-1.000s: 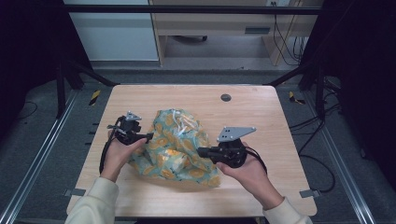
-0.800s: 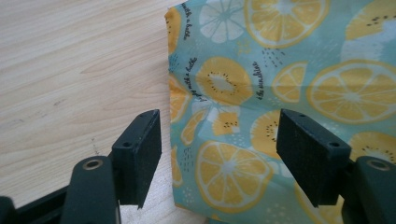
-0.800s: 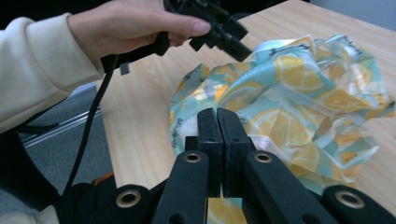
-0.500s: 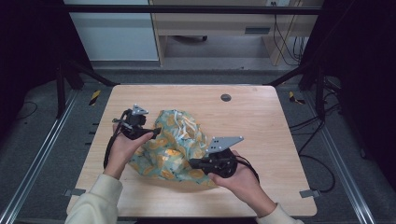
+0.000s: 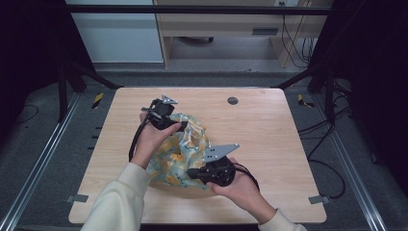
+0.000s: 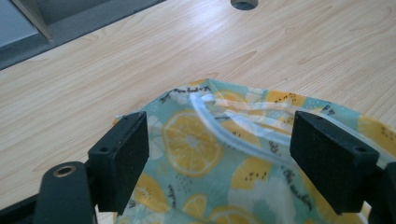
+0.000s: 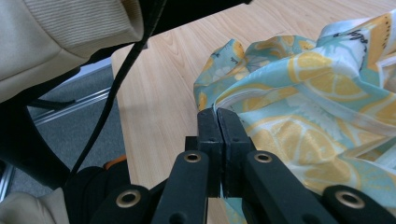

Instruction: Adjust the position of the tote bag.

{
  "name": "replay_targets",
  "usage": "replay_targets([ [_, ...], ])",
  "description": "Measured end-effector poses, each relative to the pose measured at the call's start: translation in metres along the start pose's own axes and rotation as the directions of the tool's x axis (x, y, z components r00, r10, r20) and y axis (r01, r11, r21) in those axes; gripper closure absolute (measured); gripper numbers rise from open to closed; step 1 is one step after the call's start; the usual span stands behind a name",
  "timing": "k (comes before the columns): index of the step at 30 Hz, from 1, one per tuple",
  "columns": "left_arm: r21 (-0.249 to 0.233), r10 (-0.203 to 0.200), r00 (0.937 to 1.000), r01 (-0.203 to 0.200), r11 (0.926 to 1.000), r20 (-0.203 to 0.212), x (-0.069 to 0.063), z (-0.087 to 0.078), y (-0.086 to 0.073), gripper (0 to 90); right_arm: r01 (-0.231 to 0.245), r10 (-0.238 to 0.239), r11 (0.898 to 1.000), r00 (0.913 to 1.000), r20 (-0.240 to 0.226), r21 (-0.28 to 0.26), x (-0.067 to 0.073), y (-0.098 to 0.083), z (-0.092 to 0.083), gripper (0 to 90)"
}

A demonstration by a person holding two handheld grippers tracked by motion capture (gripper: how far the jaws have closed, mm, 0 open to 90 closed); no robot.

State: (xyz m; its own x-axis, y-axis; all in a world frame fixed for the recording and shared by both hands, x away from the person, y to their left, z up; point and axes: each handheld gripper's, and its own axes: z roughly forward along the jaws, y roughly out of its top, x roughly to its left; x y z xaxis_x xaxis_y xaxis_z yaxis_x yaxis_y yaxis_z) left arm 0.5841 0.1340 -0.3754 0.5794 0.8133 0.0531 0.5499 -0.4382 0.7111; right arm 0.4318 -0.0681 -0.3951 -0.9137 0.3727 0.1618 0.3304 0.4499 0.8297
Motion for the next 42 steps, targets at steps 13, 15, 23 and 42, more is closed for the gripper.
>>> replay_targets([
  [13, 0.089, -0.006, 0.9998, 0.008, 0.996, -0.018, -0.001, 0.021, -0.006, 21.1, 0.003, -0.003, 1.0, 1.0, -0.004, 0.0, 0.001, 0.0, 0.0, 89.2],
  [15, 0.099, -0.002, 0.9999, 0.003, 0.9951, -0.015, -0.001, 0.023, -0.008, 21.6, 0.004, -0.004, 1.0, 1.0, -0.003, 0.001, 0.001, 0.0, 0.001, 89.2],
  [23, 0.111, 0.008, 1.0, -0.008, 0.9938, -0.003, -0.002, 0.023, -0.013, 45.2, 0.004, -0.004, 1.0, 1.0, -0.003, 0.001, 0.001, 0.0, 0.001, 89.2],
  [42, 0.09, 0.033, 0.9987, -0.037, 0.9953, 0.038, 0.008, 0.006, -0.026, 90.0, -0.018, 0.019, 1.0, 0.9994, 0.029, -0.023, -0.01, -0.005, -0.011, 89.2],
])
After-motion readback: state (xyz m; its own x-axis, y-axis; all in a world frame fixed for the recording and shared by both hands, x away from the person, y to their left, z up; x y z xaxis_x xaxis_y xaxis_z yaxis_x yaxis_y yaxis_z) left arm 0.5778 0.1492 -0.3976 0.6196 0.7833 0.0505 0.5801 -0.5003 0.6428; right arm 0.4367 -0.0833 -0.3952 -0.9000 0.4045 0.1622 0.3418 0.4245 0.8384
